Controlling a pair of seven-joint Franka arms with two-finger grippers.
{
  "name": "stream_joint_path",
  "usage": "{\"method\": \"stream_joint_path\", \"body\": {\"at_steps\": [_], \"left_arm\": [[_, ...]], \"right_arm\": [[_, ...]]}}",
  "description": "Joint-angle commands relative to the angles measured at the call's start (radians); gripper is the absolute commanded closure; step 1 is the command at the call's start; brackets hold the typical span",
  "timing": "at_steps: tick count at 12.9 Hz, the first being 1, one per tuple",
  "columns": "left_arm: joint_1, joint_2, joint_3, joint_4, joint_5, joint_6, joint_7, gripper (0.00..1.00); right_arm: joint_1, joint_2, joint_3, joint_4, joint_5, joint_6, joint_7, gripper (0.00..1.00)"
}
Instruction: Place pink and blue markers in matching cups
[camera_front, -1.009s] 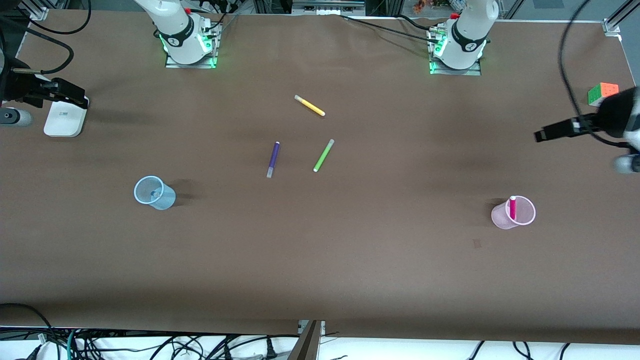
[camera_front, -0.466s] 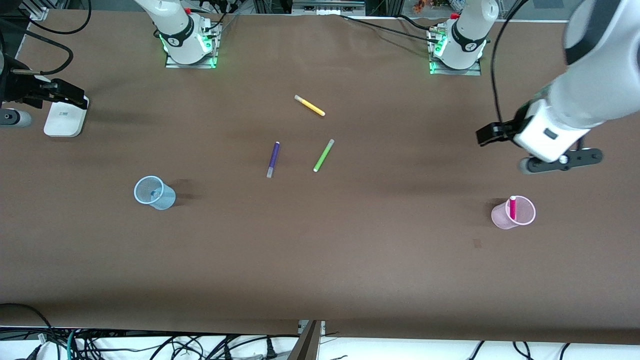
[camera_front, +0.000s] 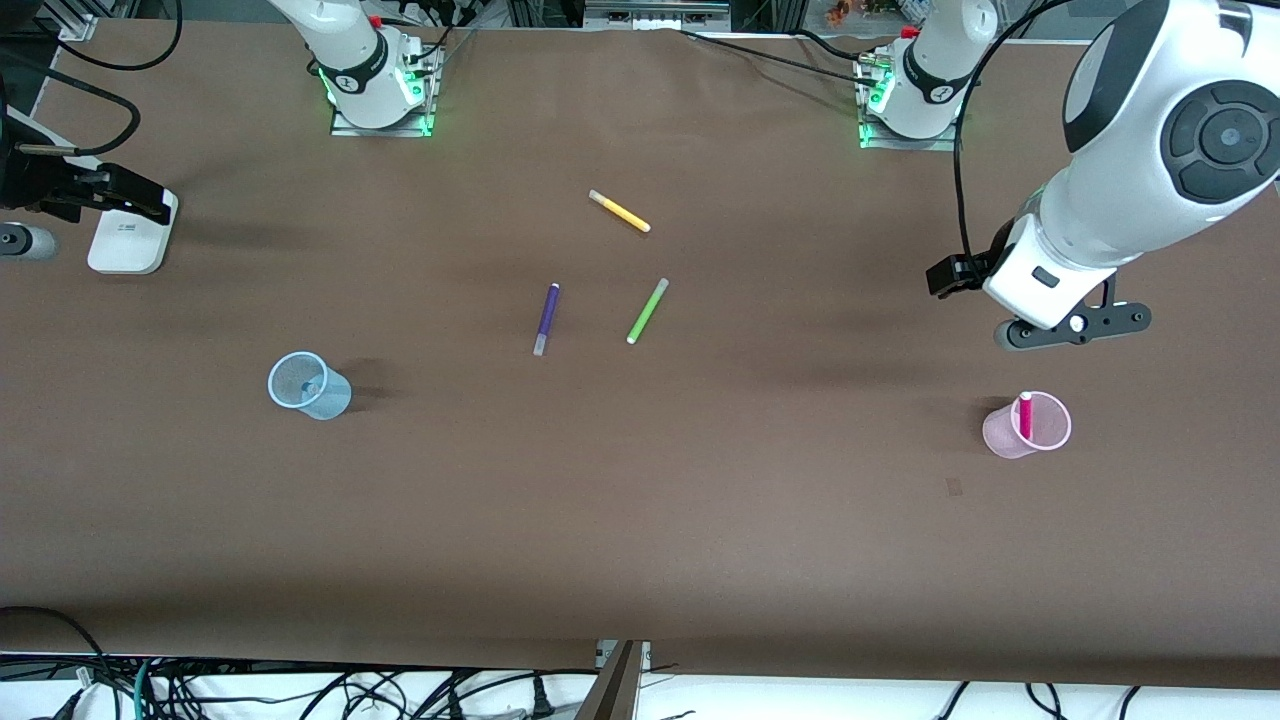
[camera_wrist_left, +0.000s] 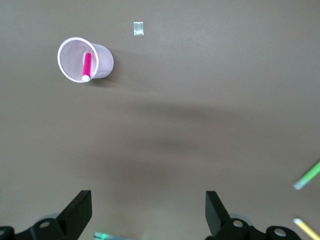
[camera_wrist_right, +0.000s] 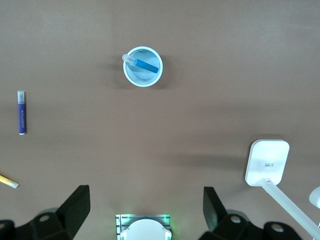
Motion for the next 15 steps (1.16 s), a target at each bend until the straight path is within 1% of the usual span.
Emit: {"method": "stream_joint_path", "body": {"at_steps": [1, 2, 3, 4, 13, 14, 15], "left_arm": [[0.07, -0.14, 0.002, -0.168, -0.022, 0.073, 0.115, 0.0], [0.071, -0.142, 0.002, -0.157, -0.023, 0.068, 0.124, 0.0], [0.069, -0.139, 0.002, -0.119, -0.023, 0.053, 0.123, 0.0], [0.061, -0.133, 0.002, -0.094, -0.023, 0.012, 0.115, 0.0], [0.057, -0.13, 0.002, -0.092, -0.026, 0.005, 0.124, 0.0], [0.048, -0.134, 0.006, -0.092, -0.027, 0.005, 0.124, 0.0], [0.003, -0.143, 0.032, -0.094, -0.026, 0.002, 0.124, 0.0]], "right_arm": [[-0.006, 0.007, 0.0, 0.02, -0.008, -0.003, -0.018, 0.0], [-0.006, 0.007, 0.0, 0.02, -0.008, -0.004, -0.018, 0.0], [-0.005, 0.007, 0.0, 0.02, -0.008, -0.004, -0.018, 0.0], [-0.005, 0.007, 0.0, 0.02, -0.008, -0.004, -0.018, 0.0], [-0.006, 0.007, 0.0, 0.02, -0.002, -0.001, -0.016, 0.0], [-0.006, 0.007, 0.0, 0.02, -0.002, -0.001, -0.016, 0.0], [-0.006, 0.007, 0.0, 0.02, -0.002, -0.001, -0.016, 0.0]]}}
